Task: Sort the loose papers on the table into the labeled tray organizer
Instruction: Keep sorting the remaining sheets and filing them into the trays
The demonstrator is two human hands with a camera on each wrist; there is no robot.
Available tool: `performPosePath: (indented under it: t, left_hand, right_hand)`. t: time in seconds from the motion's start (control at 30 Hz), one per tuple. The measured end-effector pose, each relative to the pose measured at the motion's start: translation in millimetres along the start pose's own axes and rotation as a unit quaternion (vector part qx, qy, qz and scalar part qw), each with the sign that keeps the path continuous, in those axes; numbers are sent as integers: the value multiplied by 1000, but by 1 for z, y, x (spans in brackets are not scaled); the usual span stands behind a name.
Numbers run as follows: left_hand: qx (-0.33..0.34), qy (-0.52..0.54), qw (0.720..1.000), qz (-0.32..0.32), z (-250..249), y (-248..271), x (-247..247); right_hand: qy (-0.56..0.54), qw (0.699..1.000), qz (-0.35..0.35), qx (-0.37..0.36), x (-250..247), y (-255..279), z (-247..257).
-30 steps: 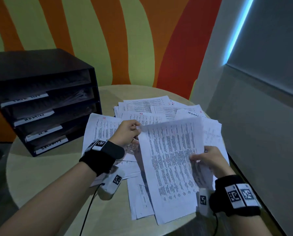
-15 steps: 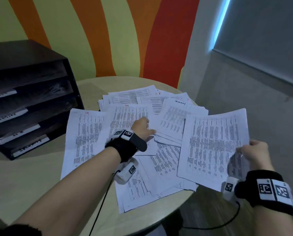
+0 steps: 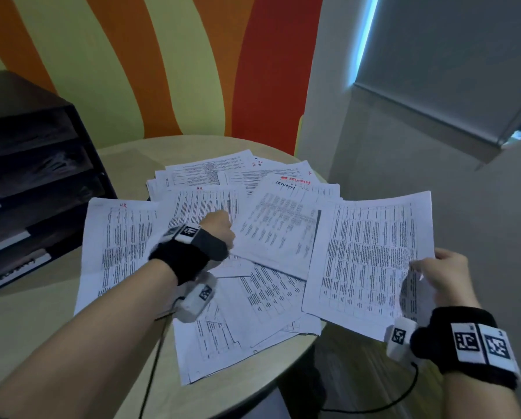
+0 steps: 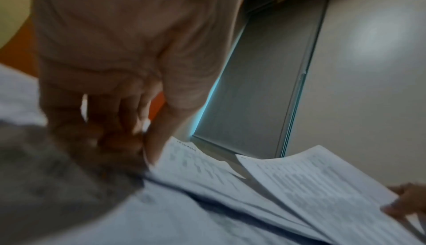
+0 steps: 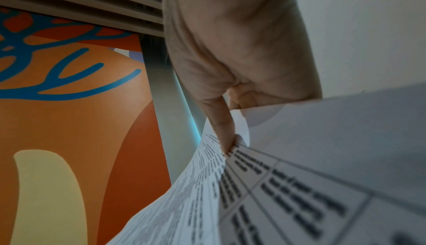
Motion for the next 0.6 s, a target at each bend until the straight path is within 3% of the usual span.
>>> performPosePath:
  t: [0.13,0.23,0.4,0.6]
  left_hand:
    - [-25,-143,983,115,53,19,-14]
    - [-32,-149,972,180,64,30,-25]
    - [-41,42,997,52,44,12,-37]
    - [-39,231,972,-16,18,15,-22]
  right_hand:
    - [-26,1000,2,5,2,4,1]
    - [-36,999,8,0,8,9,7]
    - [-43,999,13,1,15,14,13]
    - [-36,998,45,3,23,25,20]
Point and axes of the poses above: each hand's wrist, its own y-axis away from the middle knuckle, its own x-axis out of the palm, z = x × y, the point moved 7 cm from there along -y, towards the middle knuckle, and after that the axes turned 11 degrees about -x, right-handed, at the moved point
